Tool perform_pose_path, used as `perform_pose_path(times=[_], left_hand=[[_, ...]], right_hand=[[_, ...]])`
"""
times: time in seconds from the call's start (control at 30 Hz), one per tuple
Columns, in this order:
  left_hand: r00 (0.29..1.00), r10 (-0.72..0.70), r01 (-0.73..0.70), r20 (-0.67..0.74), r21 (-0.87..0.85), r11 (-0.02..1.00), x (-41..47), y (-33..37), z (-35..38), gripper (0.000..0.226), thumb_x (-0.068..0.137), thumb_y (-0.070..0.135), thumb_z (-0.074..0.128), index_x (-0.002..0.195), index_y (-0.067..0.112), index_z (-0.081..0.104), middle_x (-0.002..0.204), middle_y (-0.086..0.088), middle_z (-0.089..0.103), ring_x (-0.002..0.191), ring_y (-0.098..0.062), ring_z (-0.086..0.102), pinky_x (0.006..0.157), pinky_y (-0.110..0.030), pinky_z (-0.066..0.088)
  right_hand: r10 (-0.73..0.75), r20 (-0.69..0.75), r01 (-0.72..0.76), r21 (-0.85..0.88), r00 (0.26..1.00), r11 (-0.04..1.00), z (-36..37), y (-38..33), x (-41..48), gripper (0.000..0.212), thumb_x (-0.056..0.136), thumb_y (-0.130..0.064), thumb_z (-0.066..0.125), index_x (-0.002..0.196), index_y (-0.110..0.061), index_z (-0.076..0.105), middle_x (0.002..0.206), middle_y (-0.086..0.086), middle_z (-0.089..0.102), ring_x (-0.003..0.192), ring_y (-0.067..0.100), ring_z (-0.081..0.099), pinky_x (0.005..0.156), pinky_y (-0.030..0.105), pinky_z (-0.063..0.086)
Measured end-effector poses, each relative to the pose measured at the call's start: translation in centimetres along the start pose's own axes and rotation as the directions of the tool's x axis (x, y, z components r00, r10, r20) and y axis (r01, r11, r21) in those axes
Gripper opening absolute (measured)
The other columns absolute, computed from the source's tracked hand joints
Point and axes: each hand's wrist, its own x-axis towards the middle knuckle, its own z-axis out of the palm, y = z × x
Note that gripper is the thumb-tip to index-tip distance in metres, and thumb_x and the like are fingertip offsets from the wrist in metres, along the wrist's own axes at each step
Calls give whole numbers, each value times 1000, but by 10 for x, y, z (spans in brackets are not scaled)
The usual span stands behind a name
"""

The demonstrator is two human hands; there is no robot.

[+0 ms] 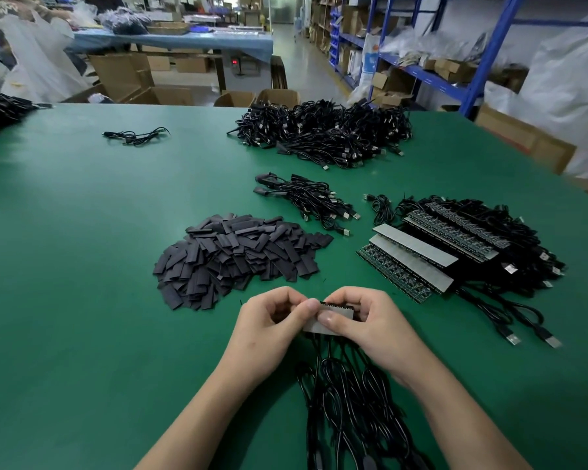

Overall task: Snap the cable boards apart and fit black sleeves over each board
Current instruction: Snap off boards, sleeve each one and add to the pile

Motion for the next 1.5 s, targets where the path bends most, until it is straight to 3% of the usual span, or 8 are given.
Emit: perform_pose_path(times=[0.2, 0.73, 1.0, 1.13, 1.2, 1.3, 1.4, 1.5], left_hand=[[1000, -2, 2, -19, -2, 1000, 0, 0, 1, 21, 99, 23, 67, 82, 12, 72, 71, -1, 67, 67, -13, 58, 67, -33, 46], [994, -103, 107, 26, -194, 975, 4, 0, -1, 33, 93, 47, 71, 77, 17, 71, 70, -3, 66, 64, -18, 58, 65, -33, 48], [992, 125, -118, 15, -236, 964, -1, 8, -12, 23, 91, 37, 69, 76, 20, 72, 72, -2, 68, 64, -13, 58, 65, -27, 51], [991, 133, -130, -7, -271, 954, 0, 10, -9, 16, 83, 29, 77, 76, 16, 77, 70, -9, 71, 59, -16, 61, 62, -26, 53], [991, 119, -131, -61, -270, 954, 2, 10, -7, 14, 84, 25, 83, 75, 15, 78, 69, -12, 72, 59, -17, 62, 60, -25, 52], [984, 75, -111, -162, -225, 968, 4, 7, -7, 17, 83, 27, 80, 77, 11, 77, 70, -14, 71, 61, -19, 62, 61, -29, 53], [969, 107, -132, -223, -102, 986, 4, 5, -8, 14, 85, 35, 82, 81, 22, 79, 78, -5, 74, 69, -23, 63, 67, -38, 52], [949, 122, -137, -289, -32, 990, 5, 2, -9, 5, 92, 29, 76, 88, 26, 77, 82, 4, 73, 72, -10, 63, 67, -27, 51]], right_hand=[[10, -16, -9, 60, 1000, 998, 6, -1, 1, 4, 85, -26, 74, 86, -29, 73, 80, 0, 75, 74, 10, 69, 69, 27, 57], [84, 11, -84, 267, 996, 960, 6, -1, 1, 3, 94, -11, 73, 92, -10, 72, 88, 18, 74, 78, 25, 69, 72, 35, 60], [3, -300, -114, -355, 954, 928, -8, 6, 4, 8, 91, -30, 76, 85, -27, 71, 81, -6, 73, 70, 9, 67, 65, 25, 54], [-269, -267, 70, -579, 925, 812, 1, -1, 4, 14, 93, -42, 72, 105, -35, 73, 108, -23, 63, 111, -6, 56, 88, 8, 42], [-284, -138, 199, -439, 949, 876, 3, -6, -1, 27, 96, -55, 59, 103, -35, 75, 107, -15, 69, 111, 5, 62, 92, 17, 49], [-101, 103, 125, -260, 990, 957, 12, -11, -6, 40, 95, -69, 52, 97, -35, 73, 96, -7, 78, 93, 12, 72, 92, 41, 55], [-82, 98, 99, -185, 992, 978, 19, -11, -5, 28, 93, -57, 60, 92, -31, 70, 77, -2, 77, 75, 10, 70, 82, 32, 53], [-49, 57, 40, 142, 997, 989, 13, -15, -6, 22, 94, -41, 66, 82, -22, 70, 54, 1, 57, 46, 15, 51, 53, 22, 45]])
